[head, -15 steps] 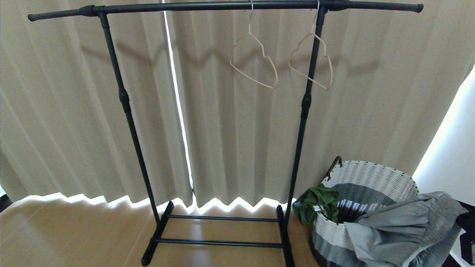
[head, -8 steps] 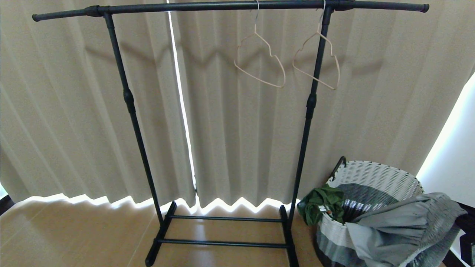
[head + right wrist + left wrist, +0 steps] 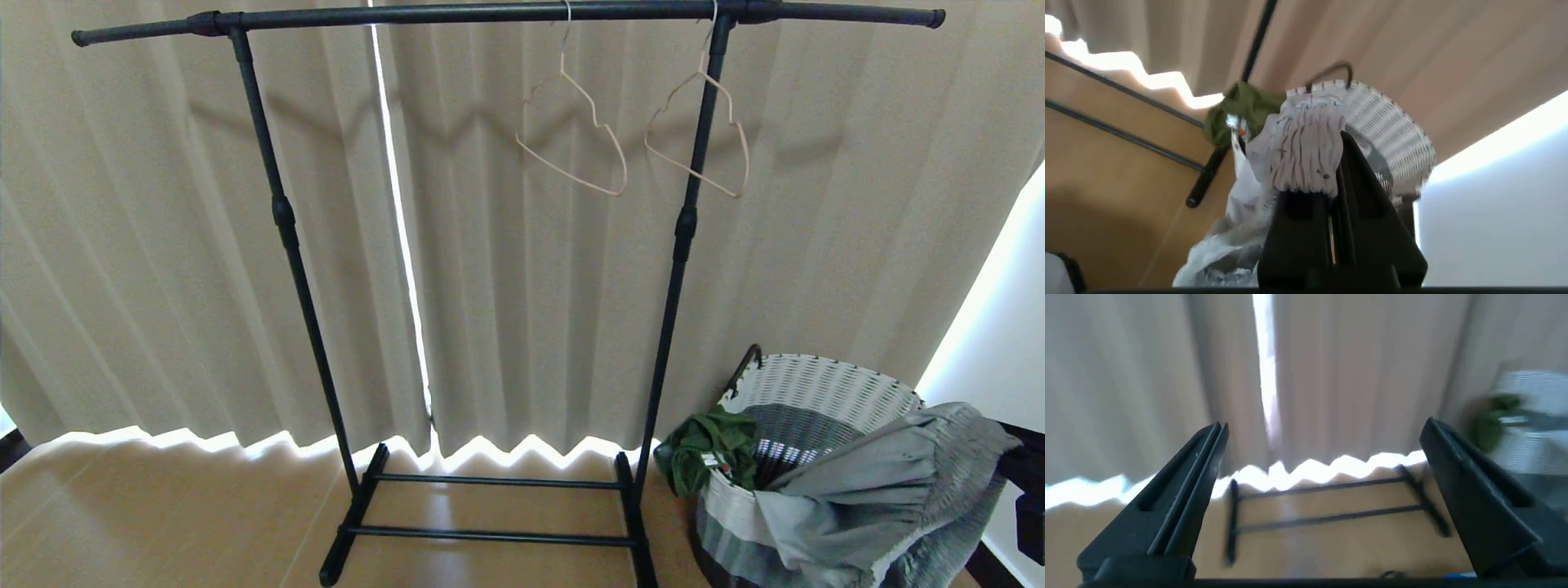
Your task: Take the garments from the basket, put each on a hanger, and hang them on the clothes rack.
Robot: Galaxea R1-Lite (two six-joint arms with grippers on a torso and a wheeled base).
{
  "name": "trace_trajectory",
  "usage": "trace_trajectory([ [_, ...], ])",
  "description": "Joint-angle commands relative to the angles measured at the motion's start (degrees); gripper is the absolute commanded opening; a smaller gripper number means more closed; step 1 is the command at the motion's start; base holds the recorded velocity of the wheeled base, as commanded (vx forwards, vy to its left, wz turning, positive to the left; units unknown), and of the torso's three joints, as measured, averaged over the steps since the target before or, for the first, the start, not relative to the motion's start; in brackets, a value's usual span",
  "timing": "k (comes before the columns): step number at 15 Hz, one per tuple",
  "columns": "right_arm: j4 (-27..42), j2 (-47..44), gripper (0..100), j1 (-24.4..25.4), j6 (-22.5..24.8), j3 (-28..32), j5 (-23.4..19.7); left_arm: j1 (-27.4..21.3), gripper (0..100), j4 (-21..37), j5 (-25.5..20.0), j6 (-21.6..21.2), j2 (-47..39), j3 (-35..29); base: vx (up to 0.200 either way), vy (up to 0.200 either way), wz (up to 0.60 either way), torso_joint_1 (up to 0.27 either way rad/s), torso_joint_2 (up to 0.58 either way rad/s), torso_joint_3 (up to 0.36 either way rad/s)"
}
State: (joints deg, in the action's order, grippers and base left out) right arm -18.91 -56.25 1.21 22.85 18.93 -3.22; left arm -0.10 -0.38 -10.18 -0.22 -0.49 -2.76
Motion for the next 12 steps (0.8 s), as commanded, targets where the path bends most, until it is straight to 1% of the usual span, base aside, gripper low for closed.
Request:
trace_trajectory([
  [1, 9.2, -0.6, 0, 3.2, -0.6, 10.1, -3.5, -0.6, 100, -0.1, -8.0, 0.0, -6.6, -10.0, 0.0, 0.0, 0.0, 0.0, 0.0, 0.0],
  [2, 11.8, -1.0, 0, 4.1, -1.3, 12.7, -4.3, -0.7, 100, -0.2, -9.0, 0.0, -10.1, -12.6, 0.0, 0.0, 0.0, 0.0, 0.0, 0.0],
  [3, 17.1, -2.4, 0, 7.3, -4.2, 18.9, -6.3, -1.4, 100, -0.3, -10.8, 0.0, -20.1, -18.8, 0.0, 0.0, 0.0, 0.0, 0.0, 0.0],
  [4, 18.6, -3.0, 0, 9.0, -5.6, 21.1, -6.8, -1.9, 100, -0.3, -11.2, -0.1, -23.9, -20.7, 0.0, 0.0, 0.0, 0.0, 0.0, 0.0],
  [5, 19.8, -5.2, 0, 12.8, -9.9, 25.1, -7.3, -4.7, 100, -0.4, -11.3, -0.2, -32.0, -23.7, 0.0, 0.0, 0.0, 0.0, 0.0, 0.0],
  [6, 19.3, -6.9, 0, 15.1, -12.5, 27.1, -7.4, -8.0, 100, -1.4, -11.2, -0.1, -37.2, -25.5, 0.0, 0.0, 0.0, 0.0, 0.0, 0.0],
  [7, 19.3, -7.7, 0, 16.5, -14.0, 28.6, -7.4, -10.6, 100, -3.5, -10.9, 0.0, -41.3, -27.0, 0.0, 0.0, 0.0, 0.0, 0.0, 0.0],
  [8, 19.2, -8.4, 0, 17.7, -15.3, 30.2, -7.6, -13.0, 100, -7.4, -10.4, 0.0, -47.8, -29.0, 0.0, 0.0, 0.0, 0.0, 0.0, 0.0],
  [9, 18.8, -8.7, 0, 18.4, -15.8, 31.1, -7.6, -14.6, 100, -10.7, -9.7, 0.0, -52.9, -30.9, 0.0, 0.0, 0.0, 0.0, 0.0, 0.0],
  [10, 18.6, -8.8, 0, 18.8, -15.9, 31.7, -7.6, -16.4, 100, -12.8, -8.6, 0.0, -56.9, -32.6, 0.0, 0.0, 0.0, 0.0, 0.0, 0.0],
  [12, 18.6, -9.5, 0, 19.3, -16.0, 33.2, -7.8, -24.4, 100, -16.6, -1.4, 0.0, -67.7, -36.6, 0.0, 0.0, 0.0, 0.0, 0.0, 0.0],
])
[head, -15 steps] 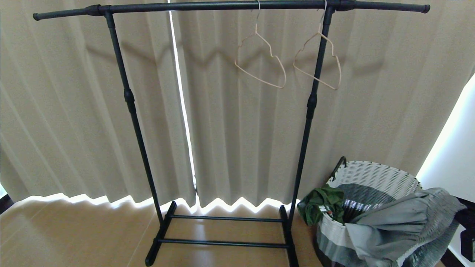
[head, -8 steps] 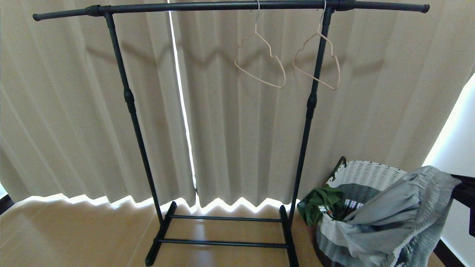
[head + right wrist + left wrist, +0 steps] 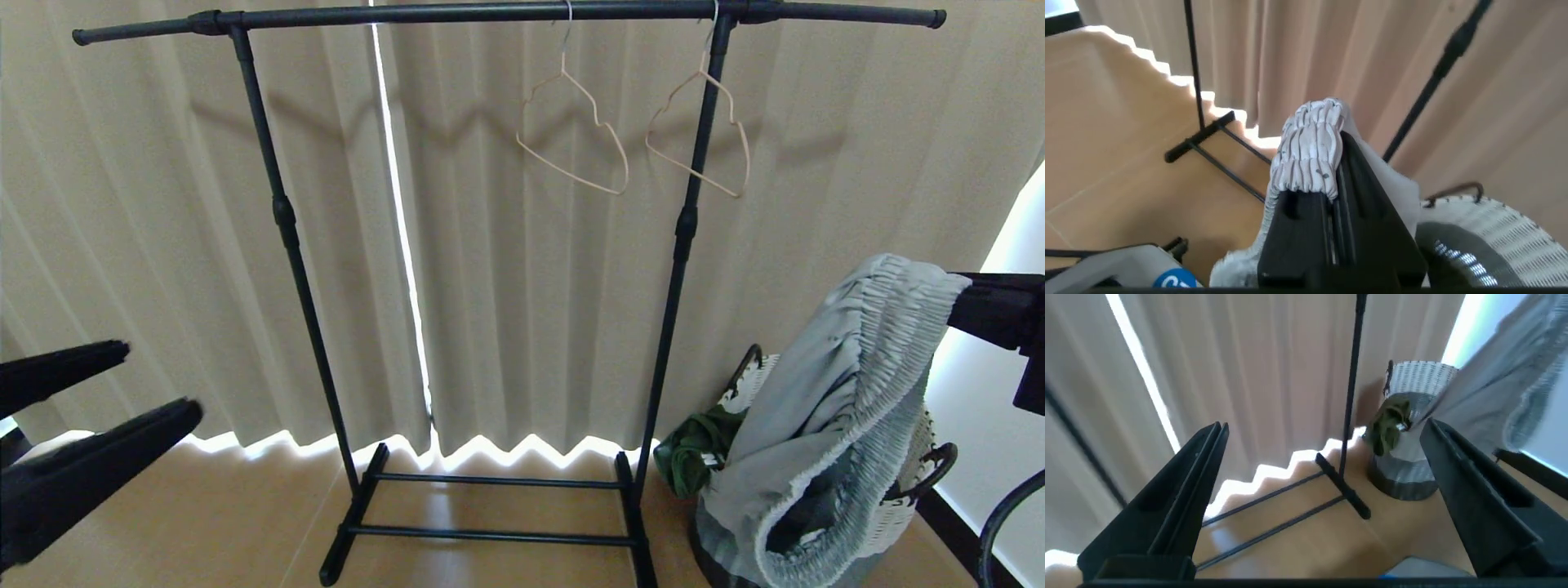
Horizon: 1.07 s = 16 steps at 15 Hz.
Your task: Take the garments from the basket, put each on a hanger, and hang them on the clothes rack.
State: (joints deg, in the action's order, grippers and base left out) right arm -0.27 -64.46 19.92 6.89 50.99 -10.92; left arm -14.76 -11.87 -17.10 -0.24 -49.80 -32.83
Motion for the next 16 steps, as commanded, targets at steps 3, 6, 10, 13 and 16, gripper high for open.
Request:
trace_trajectory([
  [3, -0.1, -1.4, 0, 0.6, -1.4, 2.5, -1.0, -22.9, 100, -9.9, 13.2, 0.6, -30.5, -11.0, 0.0, 0.0, 0.0, 0.0, 0.0, 0.0],
  [6, -0.2, -1.0, 0, 0.6, -3.2, 4.0, -1.5, -35.6, 100, -13.0, 19.4, 2.1, -43.3, -16.7, 0.0, 0.0, 0.0, 0.0, 0.0, 0.0],
  [10, -0.3, -1.0, 0, 0.6, -5.3, 4.8, -1.7, -45.4, 100, -13.4, 19.6, 8.5, -51.9, -22.7, 0.0, 0.0, 0.0, 0.0, 0.0, 0.0],
  [13, -2.2, -0.9, 0, 0.6, -5.8, 4.8, -4.4, -50.0, 100, -13.4, 20.7, 16.6, -58.0, -27.8, 0.0, 0.0, 0.0, 0.0, 0.0, 0.0],
  [16, -2.4, -0.8, 0, 0.6, -5.9, 4.9, -4.5, -50.5, 100, -13.4, 27.8, 19.7, -64.8, -32.6, 0.0, 0.0, 0.0, 0.0, 0.0, 0.0],
])
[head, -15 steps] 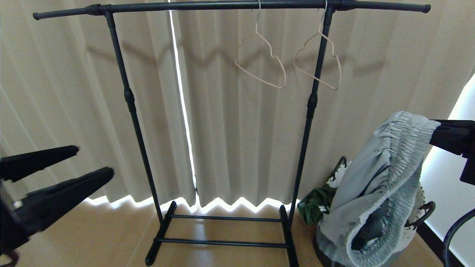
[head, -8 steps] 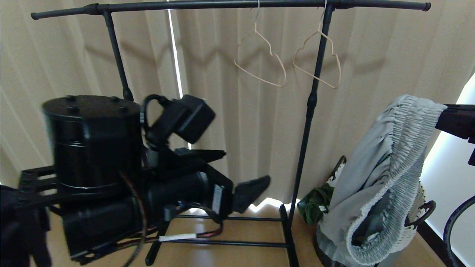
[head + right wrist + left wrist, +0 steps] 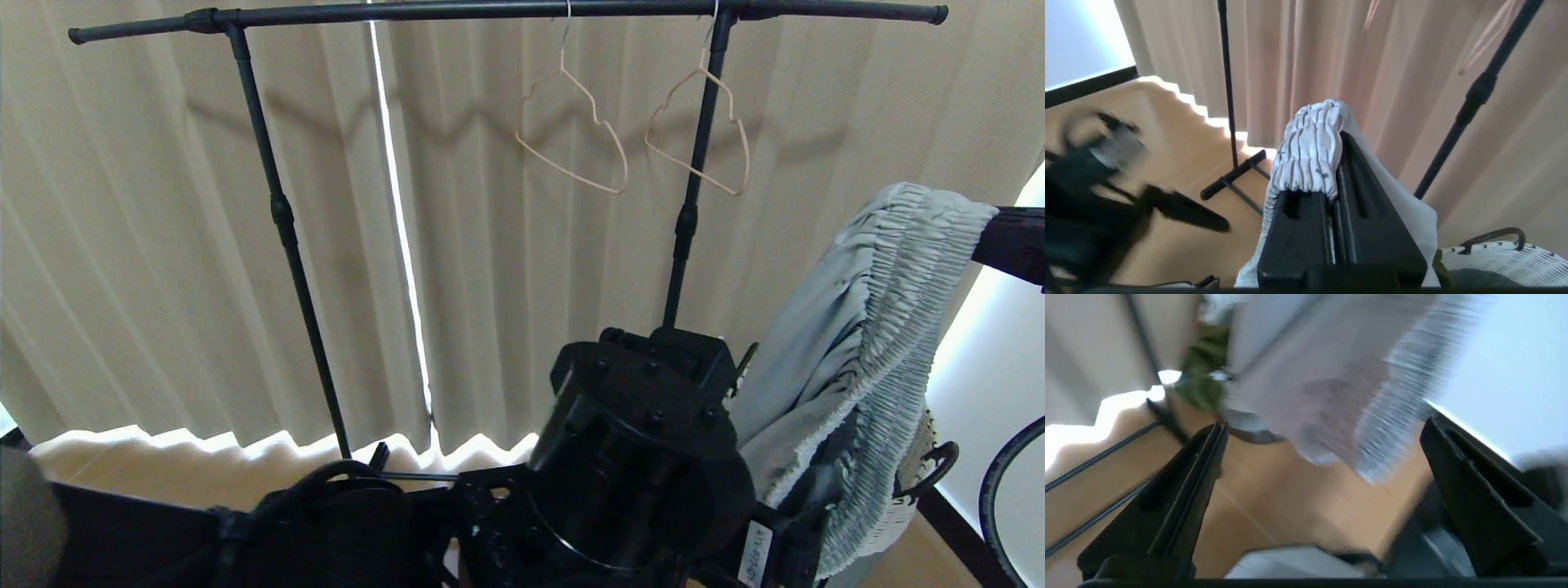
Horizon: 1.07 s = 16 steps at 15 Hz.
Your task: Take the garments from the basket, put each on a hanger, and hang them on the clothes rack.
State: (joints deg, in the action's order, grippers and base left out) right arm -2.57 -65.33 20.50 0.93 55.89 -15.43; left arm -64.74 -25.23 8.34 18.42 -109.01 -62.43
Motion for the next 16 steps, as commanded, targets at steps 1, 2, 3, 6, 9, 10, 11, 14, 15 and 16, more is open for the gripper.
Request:
trace_trajectory([
  [1, -0.1, 0.1, 0, 0.0, 0.0, 0.1, 0.0, -0.6, 100, 0.0, 3.6, 1.2, -6.6, -3.8, 0.0, 0.0, 0.0, 0.0, 0.0, 0.0],
  [2, -0.1, 0.1, 0, 0.1, 0.0, 0.1, -0.2, 0.1, 100, 0.0, 4.6, 1.3, -8.7, -5.7, 0.0, 0.0, 0.0, 0.0, 0.0, 0.0],
  [3, -0.1, 0.2, 0, 0.0, 0.0, 0.1, -0.2, 0.8, 100, 0.0, 5.1, 1.6, -10.3, -7.4, 0.0, 0.0, 0.0, 0.0, 0.0, 0.0],
  [6, -0.2, 0.6, 0, 0.0, 0.0, 0.2, -0.1, 1.3, 100, 0.2, 9.1, 2.1, -13.3, -9.1, 0.0, 0.0, 0.0, 0.0, 0.0, 0.0],
  [9, -0.2, 0.6, 0, 0.0, 0.0, 0.4, 0.1, 1.4, 100, 0.4, 9.2, 1.7, -12.8, -5.1, 0.0, 0.0, 0.0, 0.0, 0.0, 0.0],
  [10, -0.2, 0.7, 0, 0.0, 0.0, 0.4, 0.1, 1.4, 100, 0.4, 9.2, 1.7, -12.1, -4.0, 0.0, 0.0, 0.0, 0.0, 0.0, 0.0],
  [11, -0.2, 0.7, 0, 0.1, 0.0, 0.3, 0.1, 1.4, 100, 0.4, 9.2, 1.7, -11.1, -3.1, 0.0, 0.0, 0.0, 0.0, 0.0, 0.0],
  [14, -0.2, 0.5, 0, 0.1, 0.1, 0.3, 0.1, 1.1, 0, 0.2, 9.2, 1.6, -7.7, 0.9, 0.0, 0.0, 0.0, 0.0, 0.0, 0.0],
  [15, -0.2, 0.3, 0, 0.0, 0.1, 0.3, 0.1, 1.1, 0, 0.2, 9.1, 1.4, -5.4, 2.7, 0.0, 0.0, 0.0, 0.0, 0.0, 0.0],
  [16, -0.2, 0.3, 0, 0.0, 0.1, 0.3, 0.1, 1.1, 0, 0.1, 9.1, 1.4, -5.3, 2.8, 0.0, 0.0, 0.0, 0.0, 0.0, 0.0],
])
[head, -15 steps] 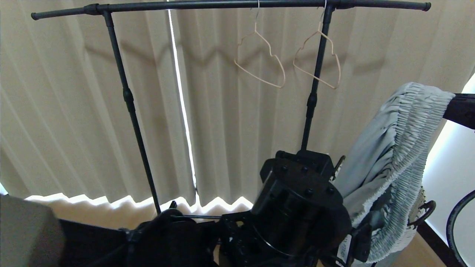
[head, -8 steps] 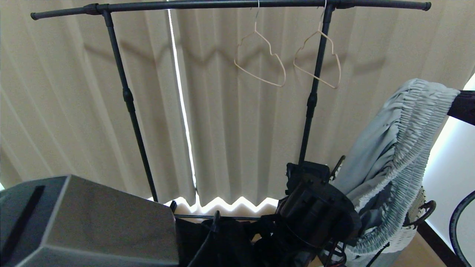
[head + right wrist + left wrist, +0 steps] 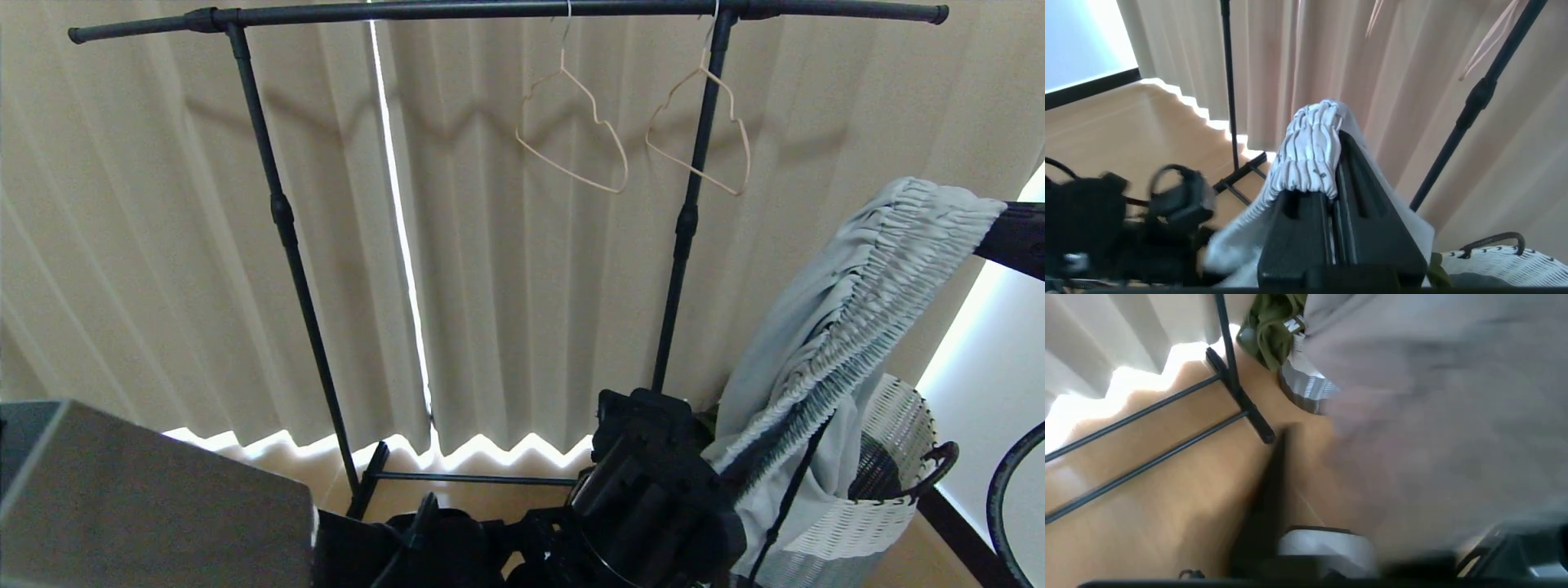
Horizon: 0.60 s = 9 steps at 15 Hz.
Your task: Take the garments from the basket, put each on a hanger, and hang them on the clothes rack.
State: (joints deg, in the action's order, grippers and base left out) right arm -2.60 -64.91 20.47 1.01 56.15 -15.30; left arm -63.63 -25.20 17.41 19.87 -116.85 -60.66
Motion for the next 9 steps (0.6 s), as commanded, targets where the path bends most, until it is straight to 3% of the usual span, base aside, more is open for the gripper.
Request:
trace_trajectory([
  [1, -0.1, -0.4, 0, 0.0, 0.0, -0.3, 0.1, 0.7, 0, 0.0, 0.1, -0.7, 6.0, 3.2, 0.0, 0.0, 0.0, 0.0, 0.0, 0.0],
  [3, 0.0, -0.6, 0, 0.0, 0.1, -0.7, 0.1, 2.7, 0, 0.3, -0.1, -2.4, 13.1, 7.3, 0.0, 0.0, 0.0, 0.0, 0.0, 0.0],
  [6, -0.2, -3.7, 0, 0.0, 0.2, -0.4, 0.1, 10.9, 0, 1.6, -2.8, -11.0, 27.3, 11.7, 0.0, 0.0, 0.0, 0.0, 0.0, 0.0],
  [9, -2.9, -6.5, 0, 0.0, 0.2, -0.5, 0.0, 18.7, 0, 12.7, -11.8, -13.7, 38.0, 9.1, 0.0, 0.0, 0.0, 0.0, 0.0, 0.0],
])
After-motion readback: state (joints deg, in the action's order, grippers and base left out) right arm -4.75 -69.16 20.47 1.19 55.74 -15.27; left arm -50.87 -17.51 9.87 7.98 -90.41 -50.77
